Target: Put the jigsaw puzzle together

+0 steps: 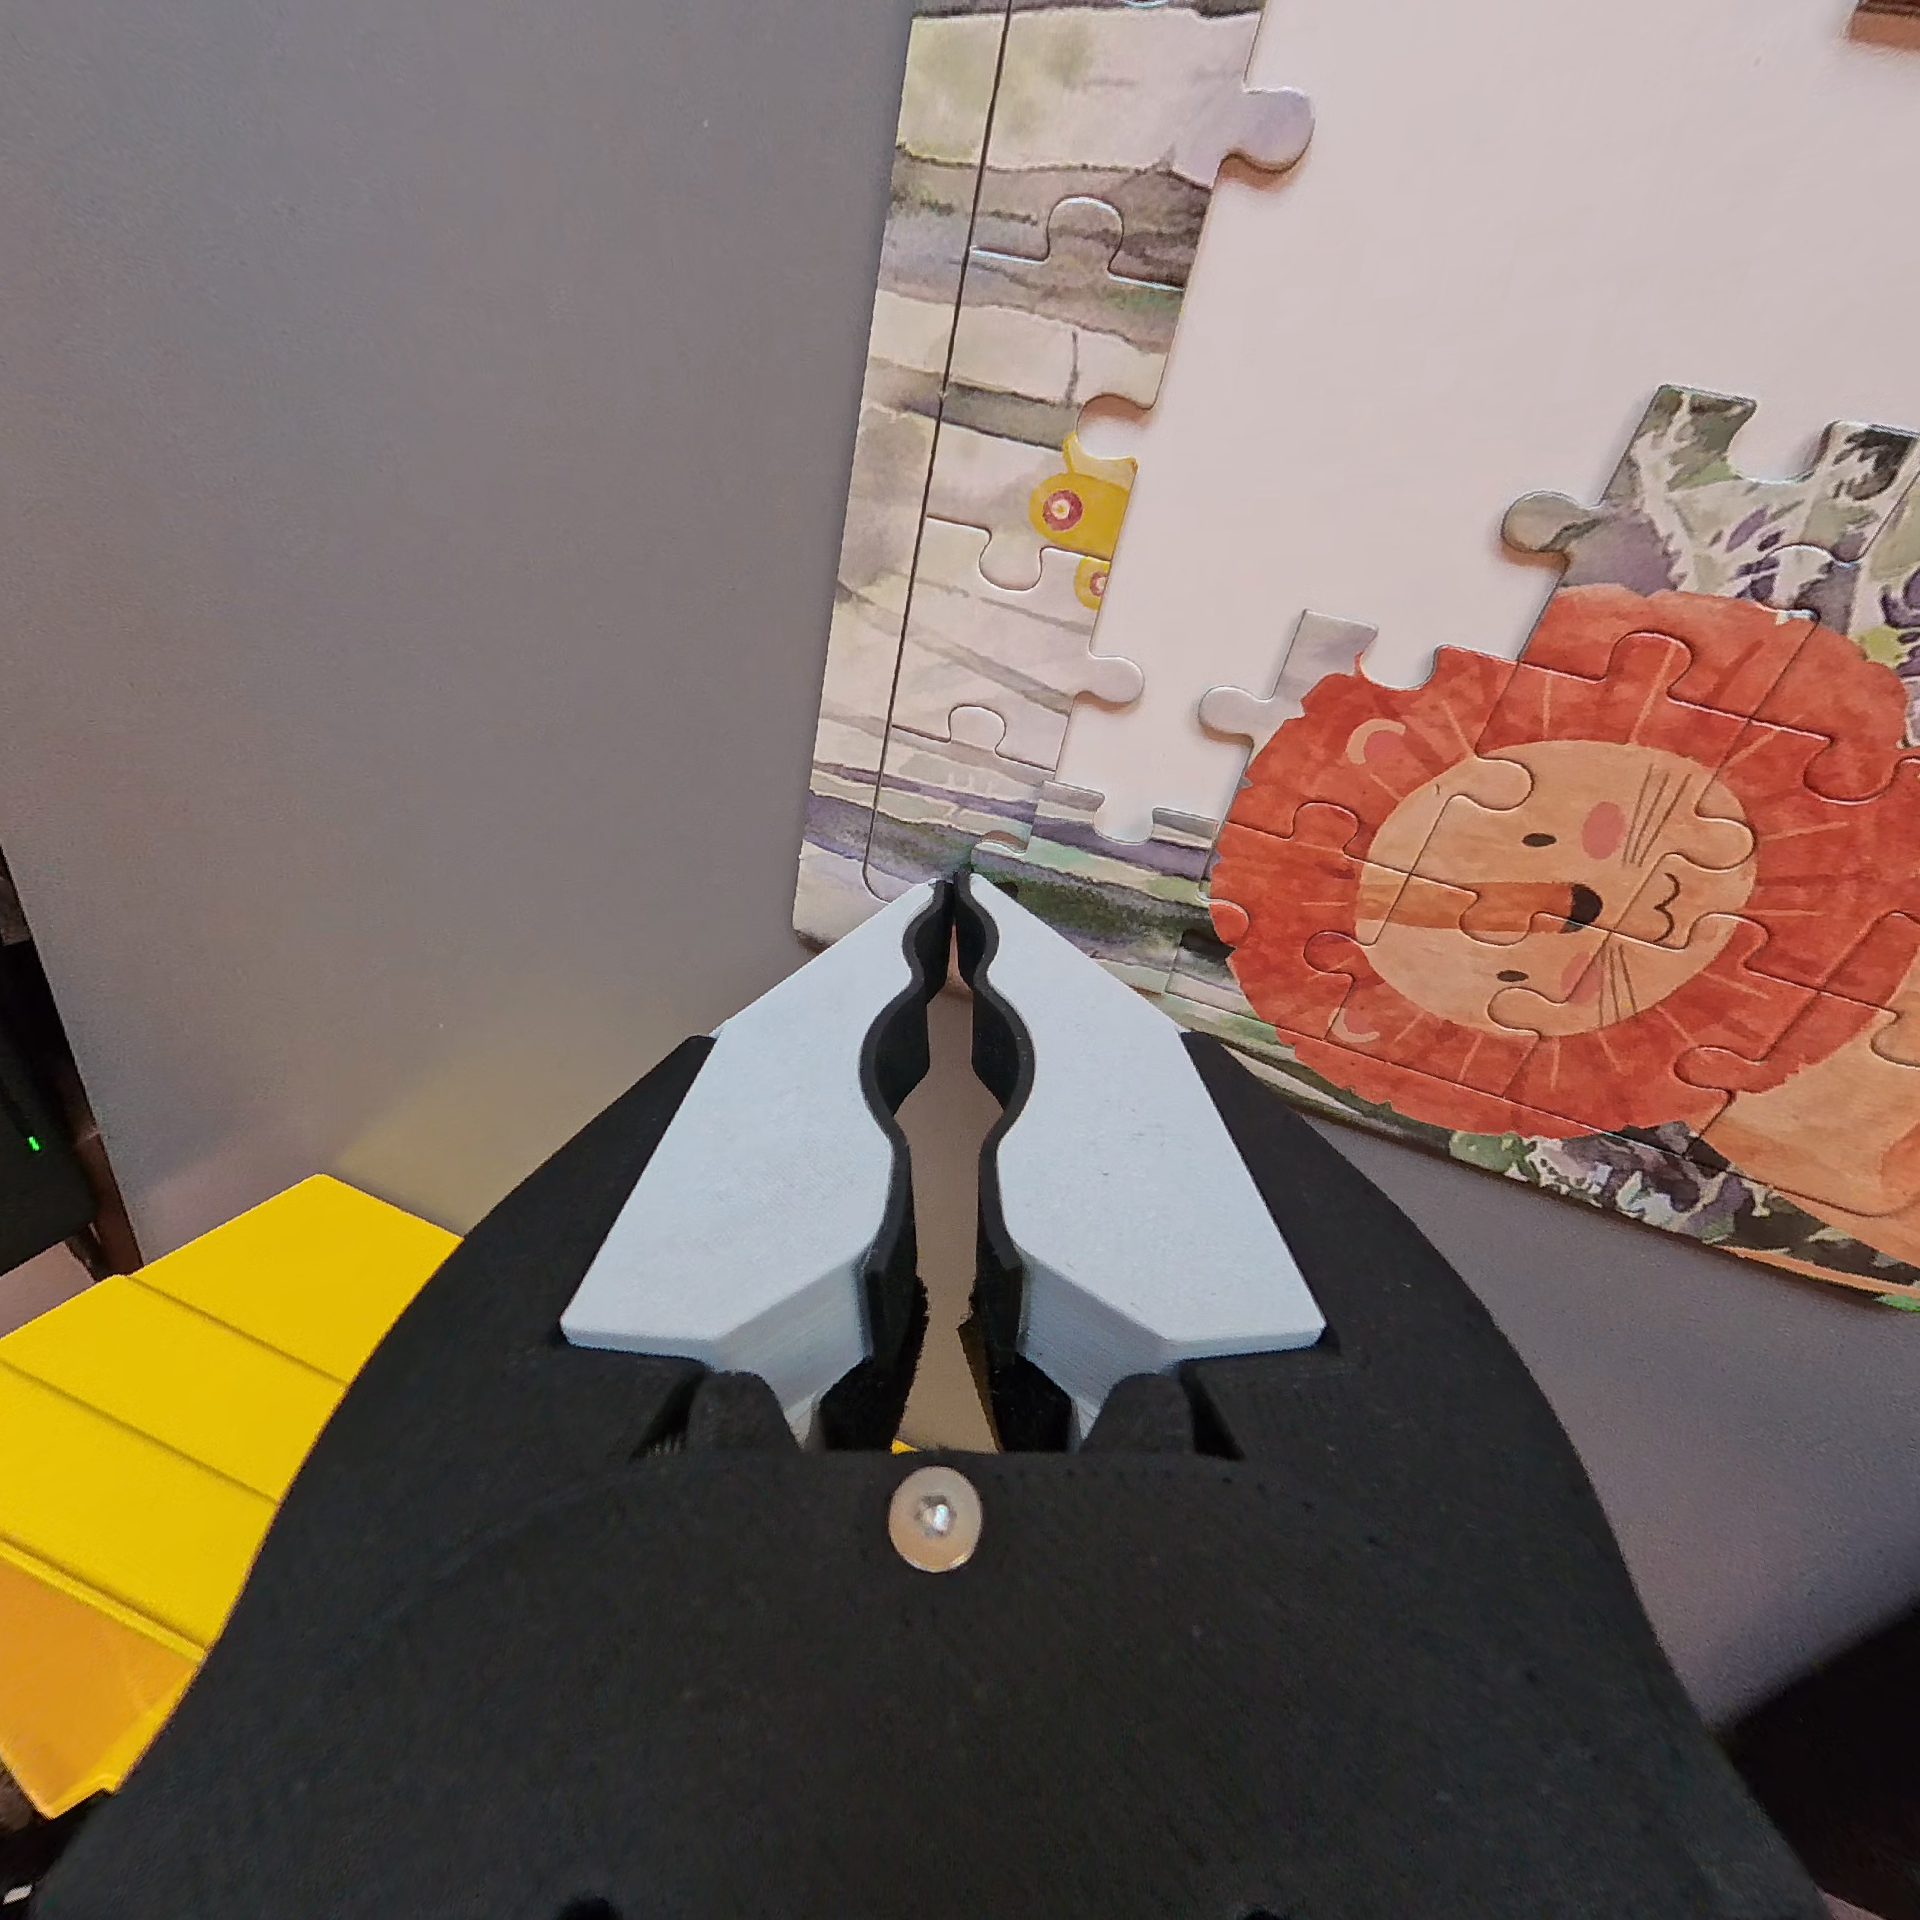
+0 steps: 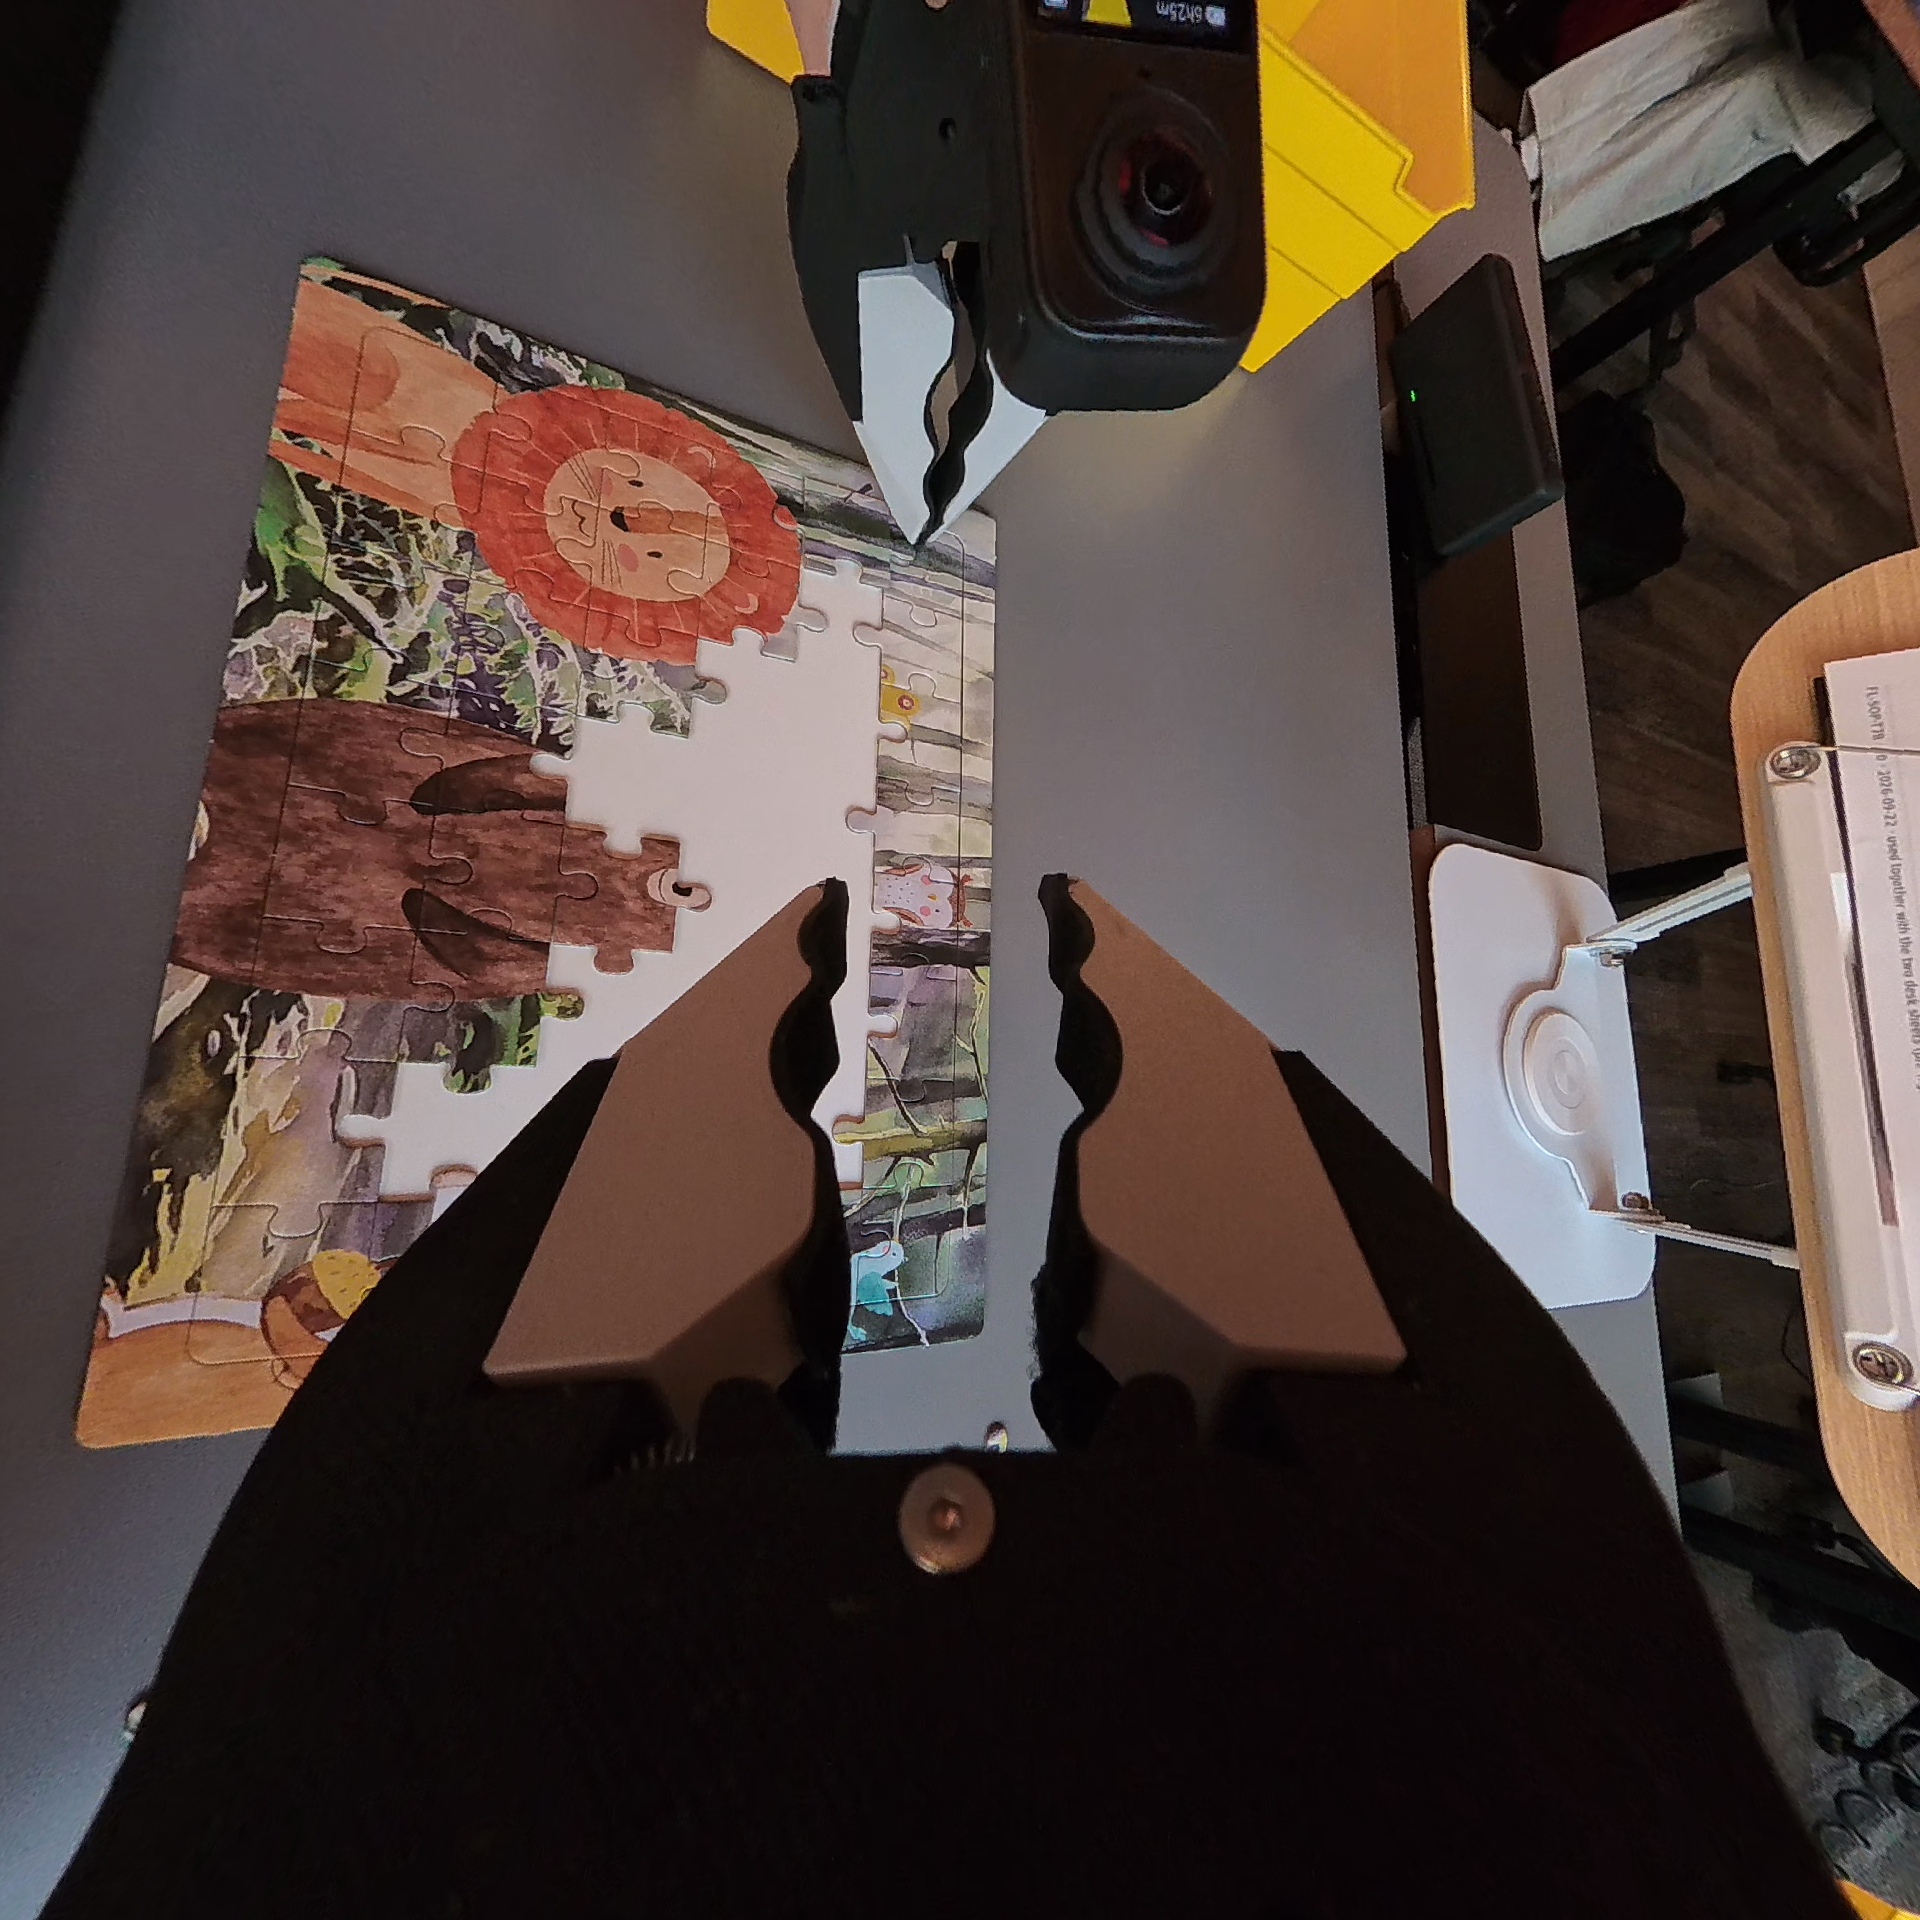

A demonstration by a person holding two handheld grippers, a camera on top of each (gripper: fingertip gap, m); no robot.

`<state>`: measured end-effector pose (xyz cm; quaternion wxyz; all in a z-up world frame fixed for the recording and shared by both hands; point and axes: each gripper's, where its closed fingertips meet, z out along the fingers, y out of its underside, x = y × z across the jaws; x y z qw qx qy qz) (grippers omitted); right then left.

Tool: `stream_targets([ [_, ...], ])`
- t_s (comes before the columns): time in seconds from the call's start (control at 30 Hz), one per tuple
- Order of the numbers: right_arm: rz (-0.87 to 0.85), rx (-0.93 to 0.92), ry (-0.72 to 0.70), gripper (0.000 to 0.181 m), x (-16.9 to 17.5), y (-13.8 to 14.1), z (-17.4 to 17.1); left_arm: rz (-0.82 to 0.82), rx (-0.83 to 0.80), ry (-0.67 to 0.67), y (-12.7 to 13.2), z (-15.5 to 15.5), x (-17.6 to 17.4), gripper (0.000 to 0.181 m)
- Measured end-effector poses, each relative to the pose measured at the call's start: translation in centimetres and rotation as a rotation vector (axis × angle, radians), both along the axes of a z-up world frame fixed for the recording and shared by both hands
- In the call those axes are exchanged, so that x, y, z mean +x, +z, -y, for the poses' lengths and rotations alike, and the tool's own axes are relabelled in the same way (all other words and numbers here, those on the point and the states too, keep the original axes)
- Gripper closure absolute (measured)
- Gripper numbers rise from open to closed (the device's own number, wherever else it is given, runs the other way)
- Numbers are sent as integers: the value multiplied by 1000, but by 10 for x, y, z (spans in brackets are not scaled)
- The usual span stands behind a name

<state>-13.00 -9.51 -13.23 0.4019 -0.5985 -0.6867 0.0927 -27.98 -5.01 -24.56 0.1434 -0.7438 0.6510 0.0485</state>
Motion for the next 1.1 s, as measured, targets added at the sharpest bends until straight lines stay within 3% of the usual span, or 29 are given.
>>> stream_targets([
  [0.47, 7, -1, -9, 143, 2, -2, -2, -15, 34, 13, 5, -4, -7, 181],
  [0.57, 2, 1, -9, 143, 3, 0, -2, 80, 2, 43, 19, 4, -6, 173],
  [0.67, -7, -6, -6, 143, 2, 0, -2, 169, -41, -25, 30, 21, 7, 169],
  [0.83, 3, -7, -9, 143, 2, -2, -2, 118, -84, -78, 19, 30, 7, 159],
  [1.1, -4, -5, -10, 143, 4, 0, -2, 102, -102, -94, 9, 29, 7, 163],
])
